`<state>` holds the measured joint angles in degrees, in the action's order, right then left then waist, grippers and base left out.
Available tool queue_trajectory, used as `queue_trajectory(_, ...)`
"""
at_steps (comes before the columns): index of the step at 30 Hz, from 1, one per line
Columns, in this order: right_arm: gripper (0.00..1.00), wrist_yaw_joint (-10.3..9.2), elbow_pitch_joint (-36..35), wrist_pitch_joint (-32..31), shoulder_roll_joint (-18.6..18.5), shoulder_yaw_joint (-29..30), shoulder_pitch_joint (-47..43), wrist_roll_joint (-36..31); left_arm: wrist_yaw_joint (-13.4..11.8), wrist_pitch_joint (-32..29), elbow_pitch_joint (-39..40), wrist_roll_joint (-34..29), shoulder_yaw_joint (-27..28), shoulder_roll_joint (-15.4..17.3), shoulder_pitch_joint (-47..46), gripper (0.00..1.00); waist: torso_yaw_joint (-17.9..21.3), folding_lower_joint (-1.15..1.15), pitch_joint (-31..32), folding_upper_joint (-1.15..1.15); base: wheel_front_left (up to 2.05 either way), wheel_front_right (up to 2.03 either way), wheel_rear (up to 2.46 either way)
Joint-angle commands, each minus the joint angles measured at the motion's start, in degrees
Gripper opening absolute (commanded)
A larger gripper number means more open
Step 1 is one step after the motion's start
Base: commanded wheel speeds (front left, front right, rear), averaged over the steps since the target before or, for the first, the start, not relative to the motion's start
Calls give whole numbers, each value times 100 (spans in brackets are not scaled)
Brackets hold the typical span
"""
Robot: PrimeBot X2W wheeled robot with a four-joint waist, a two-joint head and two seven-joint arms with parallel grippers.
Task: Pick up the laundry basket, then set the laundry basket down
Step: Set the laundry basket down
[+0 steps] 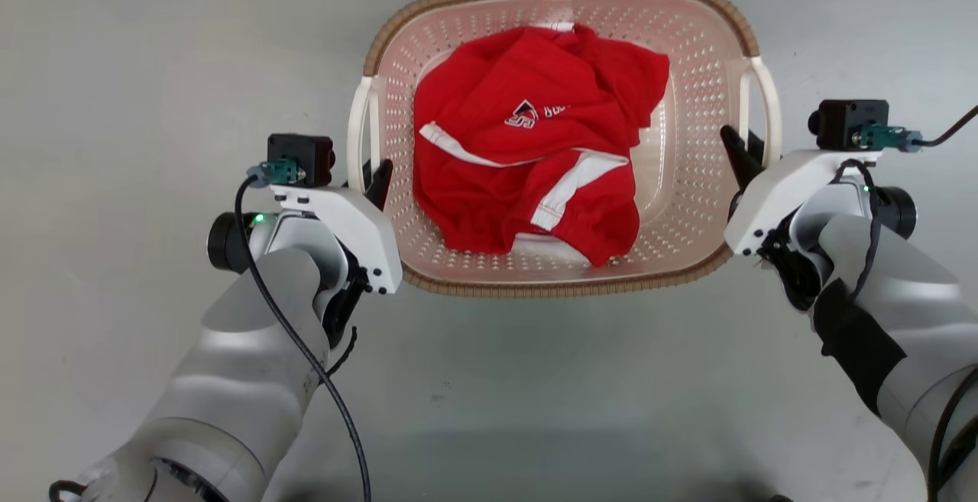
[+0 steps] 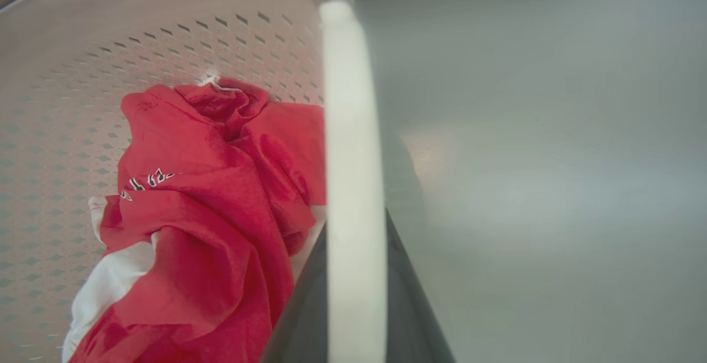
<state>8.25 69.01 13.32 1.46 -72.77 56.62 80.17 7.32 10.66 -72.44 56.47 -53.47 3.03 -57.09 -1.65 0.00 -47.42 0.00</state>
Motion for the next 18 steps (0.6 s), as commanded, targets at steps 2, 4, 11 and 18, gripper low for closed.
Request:
queue_trajectory(2,0,-76,188,154,-433,109,-63,-39,-76,99,-147,-87,69,446,-80,0,4,0,-186,0,0,0,0)
queue_trajectory(4,0,-76,190,161,-435,161,27,-67,-74,133,-148,-104,59,443,-165,0,6,0,-293,0,0,0,0)
queue_trajectory(11,0,-76,65,166,-540,547,237,-338,-75,203,-150,-128,38,418,-333,0,-13,0,-500,0,0,0,0)
queue_trajectory(18,0,-76,-40,167,-550,911,126,-677,-84,192,-151,-135,0,408,-338,0,-27,0,-534,0,0,0,0)
